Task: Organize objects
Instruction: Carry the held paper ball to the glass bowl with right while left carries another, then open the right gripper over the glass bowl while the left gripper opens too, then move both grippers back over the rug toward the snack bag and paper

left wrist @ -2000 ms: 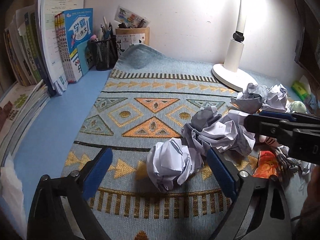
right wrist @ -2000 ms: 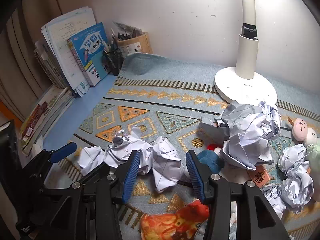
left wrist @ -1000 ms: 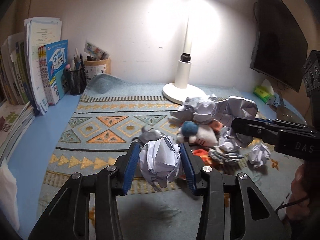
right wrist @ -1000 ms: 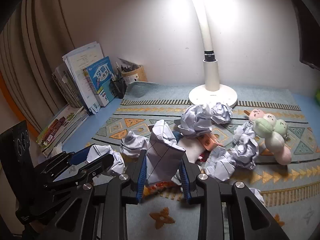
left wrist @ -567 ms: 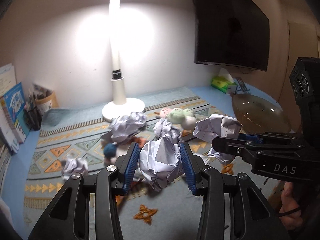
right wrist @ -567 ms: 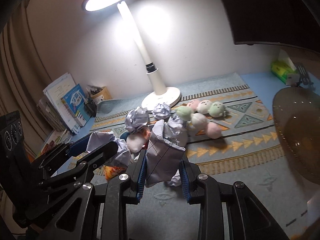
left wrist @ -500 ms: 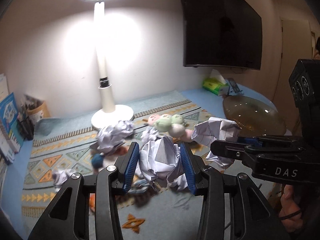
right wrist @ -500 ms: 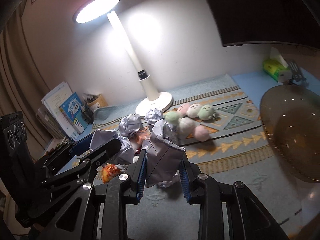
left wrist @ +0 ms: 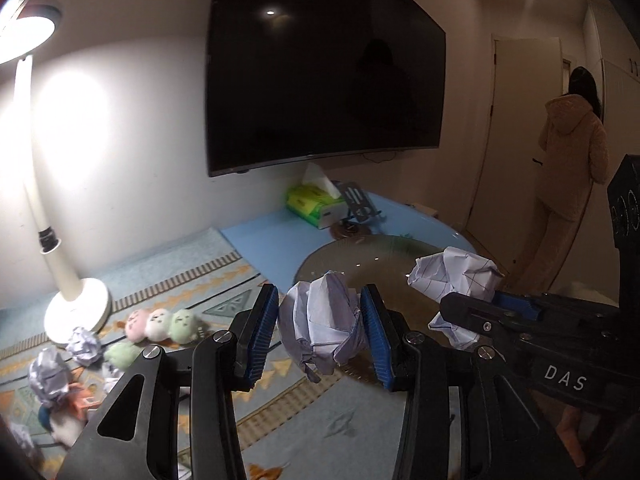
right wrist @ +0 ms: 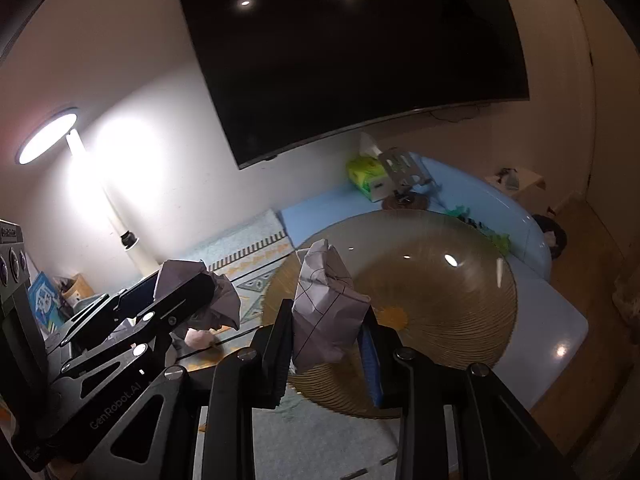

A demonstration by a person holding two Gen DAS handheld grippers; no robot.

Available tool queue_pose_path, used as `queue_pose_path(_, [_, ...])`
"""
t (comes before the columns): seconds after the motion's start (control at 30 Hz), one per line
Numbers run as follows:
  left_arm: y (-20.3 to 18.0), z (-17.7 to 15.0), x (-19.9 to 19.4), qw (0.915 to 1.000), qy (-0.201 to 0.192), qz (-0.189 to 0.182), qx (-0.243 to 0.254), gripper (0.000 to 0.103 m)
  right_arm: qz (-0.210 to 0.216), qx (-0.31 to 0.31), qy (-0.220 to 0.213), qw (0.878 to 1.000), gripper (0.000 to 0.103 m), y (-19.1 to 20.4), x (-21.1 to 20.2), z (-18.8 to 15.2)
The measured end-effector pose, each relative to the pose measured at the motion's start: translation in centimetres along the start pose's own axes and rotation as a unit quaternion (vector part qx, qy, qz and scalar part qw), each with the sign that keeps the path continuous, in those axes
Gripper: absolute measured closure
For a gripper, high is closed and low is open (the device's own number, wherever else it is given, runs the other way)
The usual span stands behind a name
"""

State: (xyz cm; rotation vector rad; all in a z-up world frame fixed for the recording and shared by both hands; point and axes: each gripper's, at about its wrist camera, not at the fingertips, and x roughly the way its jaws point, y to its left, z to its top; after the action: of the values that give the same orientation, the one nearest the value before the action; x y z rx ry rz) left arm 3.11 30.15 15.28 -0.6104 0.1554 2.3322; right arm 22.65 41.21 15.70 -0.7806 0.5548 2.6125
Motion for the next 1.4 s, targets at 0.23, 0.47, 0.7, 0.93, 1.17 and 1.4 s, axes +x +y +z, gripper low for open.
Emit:
queue_pose_path(0.23, [-2.1, -0.8, 5.4, 0.9982, 0.041, -0.041, -0.014, 0.063, -0.026, 0.044, 0.048, 0.998, 0.074, -4.4, 3.6, -0.3])
queue_pose_path(0.47, [-2.7, -1.7, 7.9, 0.9972, 0.057, -0.045, -0.017, 0.061, -0.045, 0.048, 0.057, 0.996, 0.073, -5.2, 4.4, -0.5])
queue_pose_path(0.7, [-1.4, -1.9, 8.0, 0.9947, 0.065, -0.06, -0.052, 0.015, -0.045, 0.071, 0.068, 0.994, 0.07, -6.5, 4.0, -0.8])
queue_pose_path(0.93, [-0.3, -1.9, 4.2, 0.9966, 0.044, -0.047, -0.051, 0.014, -0.004, 0.048, 0.052, 0.998, 0.065, -3.6, 2.1, -1.2])
queue_pose_path(1.17, [2.3, -3.9, -3.2, 0.9986, 0.009, 0.007, -0.051, 0.004, 0.076, -0.018, 0.04, 0.996, 0.038, 3.2, 1.3, -2.7])
queue_pose_path(1.4, [9.8, -8.8, -11.4, 0.9873, -0.007, 0.131, -0.089, 0.002, 0.161, -0.082, 0.064, 0.981, 0.038, 11.1, 4.1, -7.6])
